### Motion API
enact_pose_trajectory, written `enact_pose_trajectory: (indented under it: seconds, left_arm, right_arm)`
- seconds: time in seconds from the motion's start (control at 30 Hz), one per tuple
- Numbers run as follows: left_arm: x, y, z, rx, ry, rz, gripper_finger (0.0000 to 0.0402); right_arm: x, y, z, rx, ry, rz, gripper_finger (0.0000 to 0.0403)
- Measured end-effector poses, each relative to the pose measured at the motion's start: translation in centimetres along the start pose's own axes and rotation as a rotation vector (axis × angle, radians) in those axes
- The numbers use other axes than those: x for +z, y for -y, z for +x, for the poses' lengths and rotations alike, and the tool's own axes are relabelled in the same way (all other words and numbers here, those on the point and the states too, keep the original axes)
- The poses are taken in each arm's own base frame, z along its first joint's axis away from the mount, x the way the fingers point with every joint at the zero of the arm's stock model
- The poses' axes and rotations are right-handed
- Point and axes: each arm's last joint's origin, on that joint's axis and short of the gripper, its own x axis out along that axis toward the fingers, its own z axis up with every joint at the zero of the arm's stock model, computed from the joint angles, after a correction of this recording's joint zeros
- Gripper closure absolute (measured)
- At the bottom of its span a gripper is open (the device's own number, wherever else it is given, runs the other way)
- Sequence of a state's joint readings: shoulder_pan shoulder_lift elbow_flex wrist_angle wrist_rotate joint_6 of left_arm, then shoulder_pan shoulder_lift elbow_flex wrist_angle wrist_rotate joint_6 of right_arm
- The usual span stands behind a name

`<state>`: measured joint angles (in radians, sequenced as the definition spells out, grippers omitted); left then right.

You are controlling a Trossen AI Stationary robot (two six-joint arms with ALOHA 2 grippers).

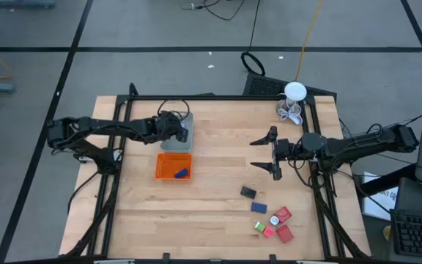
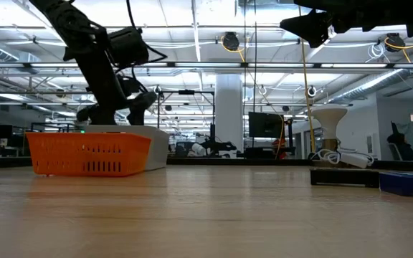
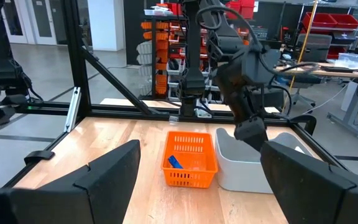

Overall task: Pick & Place Office items
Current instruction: Put the top red charger adapter into the gray bin

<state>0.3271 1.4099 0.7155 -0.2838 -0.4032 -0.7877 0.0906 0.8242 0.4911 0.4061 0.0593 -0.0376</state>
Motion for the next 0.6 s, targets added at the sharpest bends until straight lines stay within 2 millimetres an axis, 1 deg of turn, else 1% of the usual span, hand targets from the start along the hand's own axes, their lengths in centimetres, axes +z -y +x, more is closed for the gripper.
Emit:
enact_pose_trajectory:
  seconds: [0.13,0.3,0.4,0.47,0.53,0.6]
  left_arm:
    - [0.6,0.0,-1.5,-0.096,-0.011,-0.012,0.011]
    - [1.4,-0.1,-4.3,-0.253,0.007,0.043,0.011]
    - [1.7,-0.2,-6.2,-0.355,0.033,0.12,0.011]
    - [1.7,-0.4,-7.7,-0.437,0.041,0.209,0.011]
    - [1.6,-0.8,-9.1,-0.508,0.047,0.296,0.011]
    - [1.5,-1.4,-10.4,-0.541,0.061,0.345,0.011]
  right_arm:
    - [0.0,0.0,0.0,0.0,0.0,0.0,0.0083]
    - [0.0,0.0,0.0,0.0,0.0,0.006,0.0083]
    - [0.0,0.0,0.0,0.0,0.0,0.007,0.0083]
    - [0.0,0.0,0.0,0.0,0.0,0.007,0.0083]
    - [0.0,0.0,0.0,0.0,0.0,0.007,0.0083]
    - [0.0,0.0,0.0,0.0,0.0,0.007,0.0083]
